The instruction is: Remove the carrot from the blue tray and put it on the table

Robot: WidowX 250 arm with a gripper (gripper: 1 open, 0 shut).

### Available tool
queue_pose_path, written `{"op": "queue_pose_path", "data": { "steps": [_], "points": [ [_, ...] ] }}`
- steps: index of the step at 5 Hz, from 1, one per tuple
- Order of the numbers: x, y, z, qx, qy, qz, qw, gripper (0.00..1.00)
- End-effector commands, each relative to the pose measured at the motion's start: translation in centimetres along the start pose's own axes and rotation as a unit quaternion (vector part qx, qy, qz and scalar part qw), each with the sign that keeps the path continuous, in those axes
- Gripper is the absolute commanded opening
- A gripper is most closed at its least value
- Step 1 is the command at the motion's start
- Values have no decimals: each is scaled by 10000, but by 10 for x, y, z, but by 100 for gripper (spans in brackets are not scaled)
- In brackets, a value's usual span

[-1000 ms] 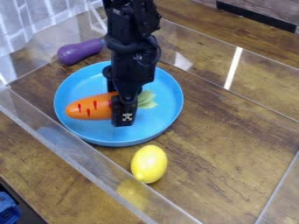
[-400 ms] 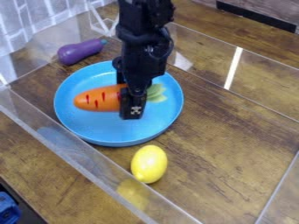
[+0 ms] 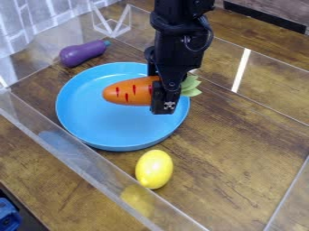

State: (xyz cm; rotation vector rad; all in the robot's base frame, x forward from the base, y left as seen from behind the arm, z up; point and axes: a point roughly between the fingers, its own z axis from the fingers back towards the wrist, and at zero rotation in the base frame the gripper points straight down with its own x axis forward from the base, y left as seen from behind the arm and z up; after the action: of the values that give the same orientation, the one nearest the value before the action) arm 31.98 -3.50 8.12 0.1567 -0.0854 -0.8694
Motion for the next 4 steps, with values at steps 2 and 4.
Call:
{"op": "queue_pose_path", "data": {
  "steps": [2,4],
  "points": [
    [33,-8,18,172,-212,-125,9995,0],
    [72,-39,5,42,-288,-455,9985,0]
  ]
}}
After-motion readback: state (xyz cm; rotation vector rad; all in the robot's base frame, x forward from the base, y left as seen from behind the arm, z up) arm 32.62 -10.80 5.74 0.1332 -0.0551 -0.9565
